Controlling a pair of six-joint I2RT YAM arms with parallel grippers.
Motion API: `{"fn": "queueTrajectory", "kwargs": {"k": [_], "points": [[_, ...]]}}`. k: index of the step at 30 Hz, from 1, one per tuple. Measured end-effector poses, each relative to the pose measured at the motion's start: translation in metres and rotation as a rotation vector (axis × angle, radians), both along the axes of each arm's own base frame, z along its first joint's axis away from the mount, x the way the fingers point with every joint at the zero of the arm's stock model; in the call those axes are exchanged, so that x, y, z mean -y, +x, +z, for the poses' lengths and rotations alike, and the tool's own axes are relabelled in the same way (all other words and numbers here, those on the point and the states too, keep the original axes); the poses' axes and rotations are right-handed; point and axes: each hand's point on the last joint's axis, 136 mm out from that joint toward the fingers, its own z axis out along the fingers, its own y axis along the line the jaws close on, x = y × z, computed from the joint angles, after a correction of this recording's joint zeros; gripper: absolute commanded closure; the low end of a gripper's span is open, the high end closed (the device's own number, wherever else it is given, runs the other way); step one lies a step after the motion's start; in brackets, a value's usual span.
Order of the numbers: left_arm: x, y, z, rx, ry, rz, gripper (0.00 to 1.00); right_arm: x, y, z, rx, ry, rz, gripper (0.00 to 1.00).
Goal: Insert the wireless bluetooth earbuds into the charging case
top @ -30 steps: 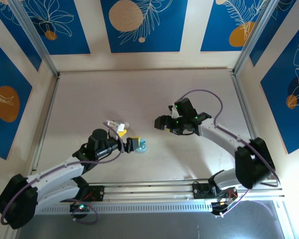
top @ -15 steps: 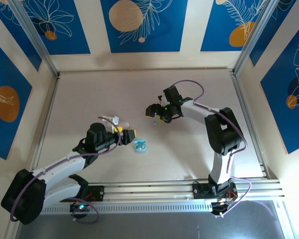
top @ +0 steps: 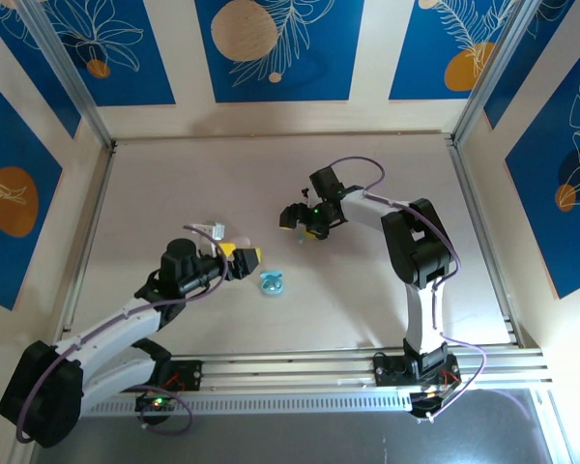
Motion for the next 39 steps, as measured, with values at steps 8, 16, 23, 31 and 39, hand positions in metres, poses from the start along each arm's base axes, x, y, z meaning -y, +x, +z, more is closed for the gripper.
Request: {"fn": "queueTrajectory", "kwargs": {"k": [8,16,23,31,39], "points": [[-0.001,-0.001,0.002,0.006,-0.004,0.002,0.00,-0.003,-0.005,-0.001,0.017,-0.002,0.007,0.20],[-0.003,-0.003,0.005,0.018,-0.010,0.002,0.00,-0.006,-0.023,-0.001,-0.001,-0.008,0.010,0.22],[-0.003,-0.004,0.007,0.024,-0.014,0.002,0.00,-0.004,-0.027,-0.003,-0.015,-0.006,-0.008,0.28],[-0.004,-0.005,0.010,0.034,-0.019,0.003,0.00,-0.002,-0.026,-0.006,-0.023,0.000,-0.034,0.33],[-0.004,-0.005,0.010,0.034,-0.019,0.003,0.00,0.002,-0.024,-0.007,-0.021,-0.007,-0.039,0.34]]}}
